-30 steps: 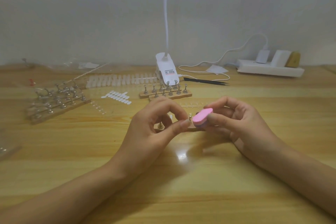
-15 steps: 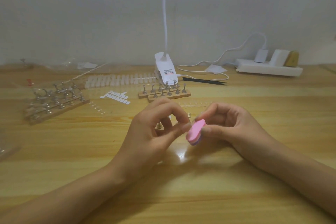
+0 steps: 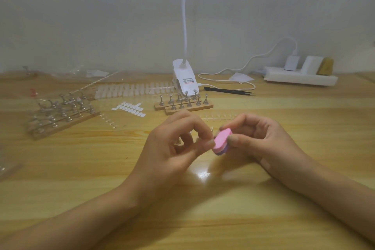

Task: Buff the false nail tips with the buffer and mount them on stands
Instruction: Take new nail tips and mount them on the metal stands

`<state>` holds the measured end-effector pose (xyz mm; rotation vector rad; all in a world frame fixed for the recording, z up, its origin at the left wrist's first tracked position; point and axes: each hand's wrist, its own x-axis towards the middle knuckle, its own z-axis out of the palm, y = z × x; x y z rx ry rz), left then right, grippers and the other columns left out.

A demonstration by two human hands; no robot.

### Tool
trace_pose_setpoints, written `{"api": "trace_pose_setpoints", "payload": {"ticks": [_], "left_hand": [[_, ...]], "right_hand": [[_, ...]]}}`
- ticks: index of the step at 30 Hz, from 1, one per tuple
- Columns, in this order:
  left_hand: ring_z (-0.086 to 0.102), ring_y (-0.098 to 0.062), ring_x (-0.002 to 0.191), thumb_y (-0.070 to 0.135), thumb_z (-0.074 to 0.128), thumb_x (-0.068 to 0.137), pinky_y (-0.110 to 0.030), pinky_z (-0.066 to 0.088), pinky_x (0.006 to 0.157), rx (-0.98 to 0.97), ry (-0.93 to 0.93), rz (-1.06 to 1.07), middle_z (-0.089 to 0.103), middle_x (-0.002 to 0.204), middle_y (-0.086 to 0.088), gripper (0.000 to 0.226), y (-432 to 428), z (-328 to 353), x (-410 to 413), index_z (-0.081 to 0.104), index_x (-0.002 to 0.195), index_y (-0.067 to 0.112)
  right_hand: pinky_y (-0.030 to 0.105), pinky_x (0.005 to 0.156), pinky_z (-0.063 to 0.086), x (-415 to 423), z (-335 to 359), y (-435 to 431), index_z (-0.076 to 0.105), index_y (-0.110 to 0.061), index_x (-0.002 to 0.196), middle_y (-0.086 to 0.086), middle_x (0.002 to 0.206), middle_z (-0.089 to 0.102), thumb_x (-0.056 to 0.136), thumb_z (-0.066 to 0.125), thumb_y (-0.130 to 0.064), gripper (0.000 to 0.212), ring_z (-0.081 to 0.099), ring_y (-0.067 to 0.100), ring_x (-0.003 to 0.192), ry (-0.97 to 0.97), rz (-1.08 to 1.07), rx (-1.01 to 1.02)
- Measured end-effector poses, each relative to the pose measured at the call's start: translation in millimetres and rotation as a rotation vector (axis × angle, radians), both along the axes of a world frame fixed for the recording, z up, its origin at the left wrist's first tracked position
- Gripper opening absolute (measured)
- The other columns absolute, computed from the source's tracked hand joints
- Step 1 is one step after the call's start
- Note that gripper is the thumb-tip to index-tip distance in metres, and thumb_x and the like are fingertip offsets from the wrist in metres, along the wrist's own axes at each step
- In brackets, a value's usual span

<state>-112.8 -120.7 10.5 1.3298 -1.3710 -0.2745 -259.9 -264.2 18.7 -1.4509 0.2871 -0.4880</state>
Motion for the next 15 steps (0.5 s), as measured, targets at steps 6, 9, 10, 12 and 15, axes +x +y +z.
{"api": "trace_pose_setpoints", "payload": {"ticks": [6,9,10,12,15], "left_hand": [[0.053,-0.014,0.069,0.024,0.072,0.083,-0.029,0.045,0.055,-0.013,0.006,0.026,0.058,0.090,0.009,0.009,0.2,0.2,0.8,0.065,0.079,0.023],[0.053,-0.015,0.068,0.022,0.071,0.084,-0.030,0.047,0.053,0.015,-0.053,-0.001,0.058,0.090,0.008,0.008,-0.6,-0.8,-0.3,0.065,0.079,0.020],[0.052,-0.015,0.067,0.025,0.072,0.084,-0.029,0.046,0.052,0.011,-0.047,-0.001,0.058,0.090,0.008,0.009,-0.5,-0.8,-0.1,0.065,0.079,0.021],[0.052,-0.014,0.067,0.030,0.074,0.083,-0.027,0.044,0.052,-0.006,-0.017,0.022,0.058,0.090,0.008,0.012,0.0,-0.2,0.8,0.065,0.079,0.023],[0.054,-0.014,0.068,0.024,0.072,0.083,-0.024,0.045,0.054,0.011,-0.037,0.027,0.058,0.089,0.010,0.009,-0.3,-0.2,0.8,0.064,0.079,0.024]], "right_hand": [[0.027,0.071,0.057,0.0,0.6,0.0,0.076,-0.021,0.084,0.017,0.092,0.076,0.072,0.082,-0.015,0.015,0.075,0.025,0.081,0.041,0.055,-0.065],[0.025,0.073,0.057,-0.3,-0.1,1.9,0.076,-0.021,0.085,0.014,0.093,0.077,0.072,0.086,-0.017,0.017,0.074,0.023,0.083,0.039,0.051,-0.117],[0.025,0.071,0.057,-0.2,0.1,1.1,0.076,-0.019,0.085,0.015,0.091,0.077,0.071,0.087,-0.017,0.018,0.074,0.022,0.081,0.021,0.012,-0.078],[0.026,0.069,0.058,-0.4,0.4,-0.7,0.076,-0.018,0.084,0.016,0.090,0.077,0.069,0.086,-0.014,0.019,0.074,0.022,0.078,0.007,-0.005,-0.025],[0.026,0.075,0.057,-0.6,1.2,4.4,0.075,-0.021,0.084,0.015,0.094,0.077,0.071,0.086,-0.016,0.018,0.075,0.025,0.086,0.071,0.121,-0.154]]}}
